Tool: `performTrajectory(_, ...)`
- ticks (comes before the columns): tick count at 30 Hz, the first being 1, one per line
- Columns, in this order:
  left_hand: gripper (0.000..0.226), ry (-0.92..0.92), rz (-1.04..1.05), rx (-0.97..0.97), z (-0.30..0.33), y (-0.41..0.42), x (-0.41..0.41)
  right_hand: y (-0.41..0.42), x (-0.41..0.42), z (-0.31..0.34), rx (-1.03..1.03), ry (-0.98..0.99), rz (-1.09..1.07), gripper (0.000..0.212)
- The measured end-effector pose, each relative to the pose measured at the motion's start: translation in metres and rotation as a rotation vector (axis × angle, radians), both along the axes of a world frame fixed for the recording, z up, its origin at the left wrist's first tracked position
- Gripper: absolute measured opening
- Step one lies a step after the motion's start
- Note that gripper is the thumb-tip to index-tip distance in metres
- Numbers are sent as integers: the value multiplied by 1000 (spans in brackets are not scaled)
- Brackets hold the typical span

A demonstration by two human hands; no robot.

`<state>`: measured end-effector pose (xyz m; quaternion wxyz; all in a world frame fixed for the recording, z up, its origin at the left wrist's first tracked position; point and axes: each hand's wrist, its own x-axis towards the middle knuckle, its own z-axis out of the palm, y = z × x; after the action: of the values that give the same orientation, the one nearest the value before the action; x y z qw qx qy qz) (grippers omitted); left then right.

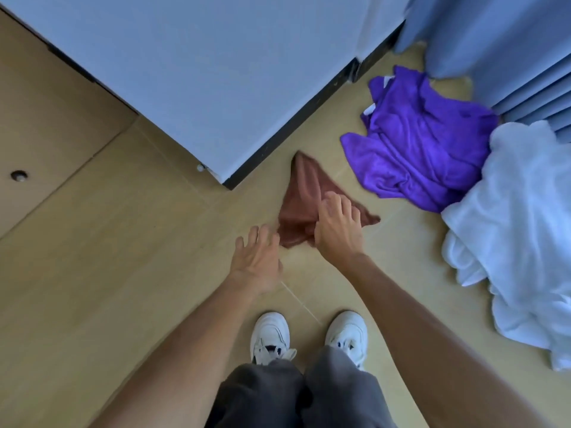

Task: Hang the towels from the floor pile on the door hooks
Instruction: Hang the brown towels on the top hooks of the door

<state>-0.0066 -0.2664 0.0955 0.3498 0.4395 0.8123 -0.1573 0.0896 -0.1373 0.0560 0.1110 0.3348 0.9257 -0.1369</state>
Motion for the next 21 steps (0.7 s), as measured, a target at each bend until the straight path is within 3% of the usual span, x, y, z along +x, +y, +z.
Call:
performTrajectory(5, 44, -42, 29, 98, 178, 38, 5, 33, 9, 211, 47, 126, 105, 29)
performTrajectory(7, 46, -26, 12, 162, 258, 60, -1, 49, 10, 306, 19, 159, 168, 19)
performTrajectory(9, 47, -8, -21, 203, 338, 82, -11, 66, 10, 396, -11, 243, 143, 9)
performTrajectory(13, 38, -24, -81, 289, 481, 122, -31, 90, 4, 569, -65, 308, 37, 10)
performTrajectory(17, 20, -85, -97, 416, 584, 150, -36, 98, -1, 706, 29, 465, 52, 13)
performTrajectory(21, 24, 4, -94, 541, 645, 168, -45, 104, 14, 802, 132, 612, -9, 12)
